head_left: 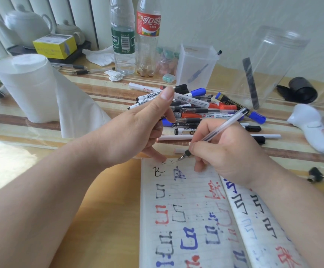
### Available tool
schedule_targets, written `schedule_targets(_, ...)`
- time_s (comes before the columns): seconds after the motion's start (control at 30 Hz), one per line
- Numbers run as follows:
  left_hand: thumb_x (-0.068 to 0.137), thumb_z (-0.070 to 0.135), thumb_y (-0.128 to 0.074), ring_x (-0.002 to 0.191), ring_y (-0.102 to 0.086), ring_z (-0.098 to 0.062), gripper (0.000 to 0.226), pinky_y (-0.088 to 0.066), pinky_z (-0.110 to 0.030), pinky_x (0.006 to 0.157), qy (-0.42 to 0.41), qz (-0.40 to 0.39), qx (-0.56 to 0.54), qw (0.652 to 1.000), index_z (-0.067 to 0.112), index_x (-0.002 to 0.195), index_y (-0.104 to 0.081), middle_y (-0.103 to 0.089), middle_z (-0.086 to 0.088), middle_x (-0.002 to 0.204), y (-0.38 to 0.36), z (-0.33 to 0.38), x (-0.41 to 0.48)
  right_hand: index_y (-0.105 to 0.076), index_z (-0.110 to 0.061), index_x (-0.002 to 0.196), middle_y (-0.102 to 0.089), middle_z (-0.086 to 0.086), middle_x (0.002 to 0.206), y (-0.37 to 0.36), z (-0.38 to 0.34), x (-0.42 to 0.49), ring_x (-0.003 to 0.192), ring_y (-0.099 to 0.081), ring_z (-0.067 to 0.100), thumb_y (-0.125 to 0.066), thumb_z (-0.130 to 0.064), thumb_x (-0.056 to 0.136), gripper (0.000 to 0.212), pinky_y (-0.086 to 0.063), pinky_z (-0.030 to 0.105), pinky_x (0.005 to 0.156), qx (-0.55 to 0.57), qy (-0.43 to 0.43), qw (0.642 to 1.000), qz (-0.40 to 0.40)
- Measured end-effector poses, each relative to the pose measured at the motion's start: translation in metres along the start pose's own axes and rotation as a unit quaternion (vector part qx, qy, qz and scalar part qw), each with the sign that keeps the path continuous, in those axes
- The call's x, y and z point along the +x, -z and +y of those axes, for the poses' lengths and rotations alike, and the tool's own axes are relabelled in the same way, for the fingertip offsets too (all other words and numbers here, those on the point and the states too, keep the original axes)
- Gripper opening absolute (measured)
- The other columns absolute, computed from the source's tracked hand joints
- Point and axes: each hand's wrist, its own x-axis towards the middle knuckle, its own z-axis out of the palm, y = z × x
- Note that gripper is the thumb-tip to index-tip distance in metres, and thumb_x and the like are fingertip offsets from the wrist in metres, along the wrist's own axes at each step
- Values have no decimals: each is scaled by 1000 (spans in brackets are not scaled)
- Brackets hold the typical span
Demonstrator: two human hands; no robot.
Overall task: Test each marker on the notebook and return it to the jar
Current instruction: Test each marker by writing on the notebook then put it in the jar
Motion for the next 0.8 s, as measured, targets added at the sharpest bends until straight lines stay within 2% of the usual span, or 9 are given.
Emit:
schedule_targets(0.07,102,44,-44,58,-37,-16,31,-61,-23,72,-46,33,78,995,18,101,-59,-35,0,70,-1,-2,-2,-63,-15,70,-62,9,52,1,1,0,51,-70,28,-65,-15,75,5,-49,37,50,23,14,999,26)
schedule_targets(0.1,96,34,-47,56,-47,-6,15,-55,-13,68,-66,50,108,991,25,99,-58,-45,11,69,-1,-4,-2,-63,-14,70,-60,8,50,3,2,-1,50,-69,28,-64,-15,74,4,-48,36,50,39,24,998,44)
schedule_targets(0.13,89,28,-48,56,-54,1,14,-53,-12,63,-63,57,111,990,30,99,-58,-52,15,70,0,-6,-2,-63,-13,70,-59,9,49,5,2,-2,48,-68,28,-64,-14,74,4,-48,35,49,55,38,996,63)
schedule_targets(0.23,87,9,-46,57,-52,-13,26,-64,-40,72,-30,-2,61,998,22,107,-57,-48,-8,72,0,-8,1,-64,-13,69,-59,10,52,11,2,-5,45,-62,25,-65,-11,77,8,-45,24,48,121,84,983,106)
schedule_targets(0.27,89,7,-44,60,-53,-16,28,-65,-45,74,-37,-9,68,997,23,111,-55,-51,-9,74,-1,-8,1,-65,-14,69,-59,11,54,12,1,-5,45,-59,25,-65,-9,78,10,-45,24,48,157,91,977,111)
schedule_targets(0.37,105,6,-43,72,-71,-23,30,-65,-44,74,-60,-11,98,993,33,116,-50,-69,1,80,-7,-9,1,-70,-16,69,-57,10,57,13,-2,-4,46,-51,22,-64,-4,79,16,-44,31,46,272,84,953,103)
schedule_targets(0.43,106,3,-46,80,-75,-23,36,-65,-41,73,-59,-25,87,994,36,120,-48,-73,1,86,-10,-9,0,-70,-14,67,-54,11,56,12,-3,-3,46,-47,20,-63,-1,77,18,-41,30,43,315,72,942,89)
schedule_targets(0.57,103,0,-52,85,-75,-21,43,-66,-43,73,-50,-33,66,996,37,124,-49,-76,-2,91,-11,-6,0,-69,-12,65,-50,13,54,10,-4,-3,45,-42,20,-62,1,76,18,-37,29,43,309,68,946,77)
schedule_targets(0.8,102,0,-54,88,-76,-20,42,-66,-42,74,-64,-51,68,994,39,118,-50,-77,1,93,-12,-6,-2,-71,-12,68,-56,12,56,10,-1,-4,46,-45,21,-66,-3,77,14,-41,29,44,275,75,957,57)
